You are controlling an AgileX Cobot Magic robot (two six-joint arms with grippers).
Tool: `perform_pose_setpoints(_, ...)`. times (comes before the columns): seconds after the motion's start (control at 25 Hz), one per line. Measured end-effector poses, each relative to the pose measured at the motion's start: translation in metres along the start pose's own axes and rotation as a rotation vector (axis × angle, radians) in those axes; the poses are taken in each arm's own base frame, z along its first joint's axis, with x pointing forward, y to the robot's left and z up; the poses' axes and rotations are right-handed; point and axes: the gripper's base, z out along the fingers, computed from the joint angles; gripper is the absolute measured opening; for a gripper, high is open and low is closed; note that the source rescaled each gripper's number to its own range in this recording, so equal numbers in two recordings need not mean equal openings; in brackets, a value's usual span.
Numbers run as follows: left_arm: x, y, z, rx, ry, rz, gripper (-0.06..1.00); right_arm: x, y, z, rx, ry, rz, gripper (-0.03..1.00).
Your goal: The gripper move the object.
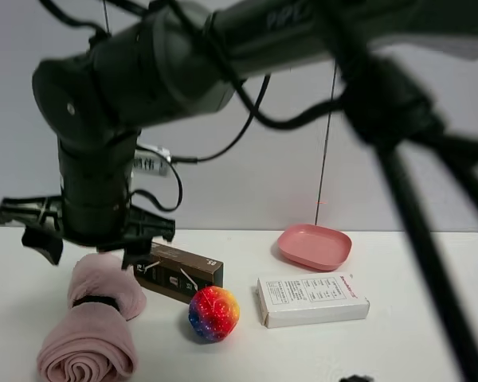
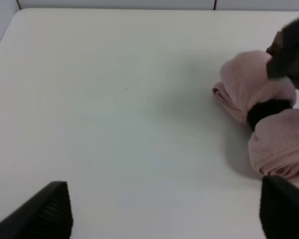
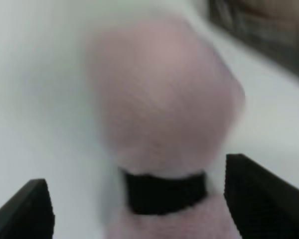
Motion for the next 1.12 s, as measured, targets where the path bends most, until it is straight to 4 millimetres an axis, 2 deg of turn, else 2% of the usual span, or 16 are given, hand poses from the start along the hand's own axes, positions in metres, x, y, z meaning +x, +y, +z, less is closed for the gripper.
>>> perform_pose_setpoints(0.12,0.0,0.0,0.0,-0.005,0.0,0.003,1.0,-0.023,0.01,-0.053,-0.085,-0.107,-0.179,0.44)
perform_pose_setpoints(0.28,0.0,0.0,0.0,0.0,0.0,0.0,1.0,-0.043,0.012,-0.124,-0.12,-0.227,-0.444,0.61)
perform_pose_setpoints(0.4,0.0,0.0,0.0,0.0,0.0,0.001,1.0,-0.05,0.005,-0.169,-0.083,-0.277,-0.591,0.67)
perform_pose_setpoints(0.6,0.0,0.0,0.0,0.0,0.0,0.001,1.0,-0.057,-0.016,-0.232,0.047,-0.337,-0.731,0.69)
perform_pose_setpoints(0.84,0.0,0.0,0.0,0.0,0.0,0.001,1.0,-0.052,-0.039,-0.303,0.088,-0.366,-0.875,0.69)
perform_pose_setpoints(1.0,0.0,0.0,0.0,0.0,0.0,0.0,1.0,-0.053,-0.066,-0.333,0.107,-0.336,-0.833,0.69)
perform_pose_setpoints(1.12,0.0,0.0,0.0,0.0,0.0,0.0,1.0,-0.057,-0.091,-0.349,0.158,-0.328,-0.772,0.69)
